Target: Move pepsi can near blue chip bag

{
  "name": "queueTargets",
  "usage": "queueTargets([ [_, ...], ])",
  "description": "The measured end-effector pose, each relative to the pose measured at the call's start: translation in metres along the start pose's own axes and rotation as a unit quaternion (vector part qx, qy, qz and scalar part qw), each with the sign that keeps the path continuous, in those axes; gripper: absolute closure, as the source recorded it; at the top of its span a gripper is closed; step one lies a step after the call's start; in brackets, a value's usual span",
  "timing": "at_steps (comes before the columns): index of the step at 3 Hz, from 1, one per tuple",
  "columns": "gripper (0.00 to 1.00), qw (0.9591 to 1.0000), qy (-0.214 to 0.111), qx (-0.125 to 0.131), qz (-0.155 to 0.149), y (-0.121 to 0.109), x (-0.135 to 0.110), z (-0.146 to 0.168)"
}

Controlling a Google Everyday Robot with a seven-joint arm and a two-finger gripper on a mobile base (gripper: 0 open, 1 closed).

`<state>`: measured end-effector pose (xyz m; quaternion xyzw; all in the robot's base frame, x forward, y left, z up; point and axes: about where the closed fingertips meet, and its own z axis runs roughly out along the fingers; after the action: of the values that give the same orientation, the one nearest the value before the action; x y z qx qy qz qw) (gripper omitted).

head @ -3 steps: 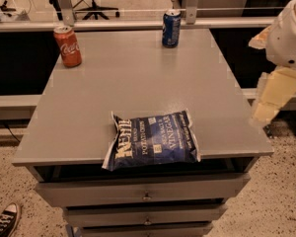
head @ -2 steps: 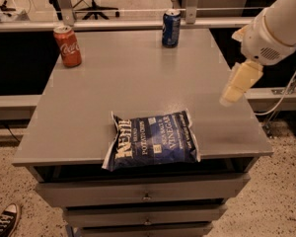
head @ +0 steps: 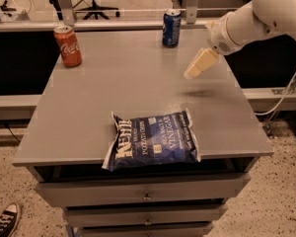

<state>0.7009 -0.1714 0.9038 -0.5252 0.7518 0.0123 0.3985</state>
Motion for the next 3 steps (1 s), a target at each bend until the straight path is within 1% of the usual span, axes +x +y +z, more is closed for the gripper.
queueTargets([
  [1, 0.00, 0.9997, -0.019, 0.009, 0.010, -0.016, -0.001, 0.016],
  [2, 0.00, 0.9996, -0.023, 0.010, 0.016, -0.015, -0.001, 0.020],
  [3, 0.00, 0.9976, -0.057, 0.025, 0.030, -0.023, -0.012, 0.032],
])
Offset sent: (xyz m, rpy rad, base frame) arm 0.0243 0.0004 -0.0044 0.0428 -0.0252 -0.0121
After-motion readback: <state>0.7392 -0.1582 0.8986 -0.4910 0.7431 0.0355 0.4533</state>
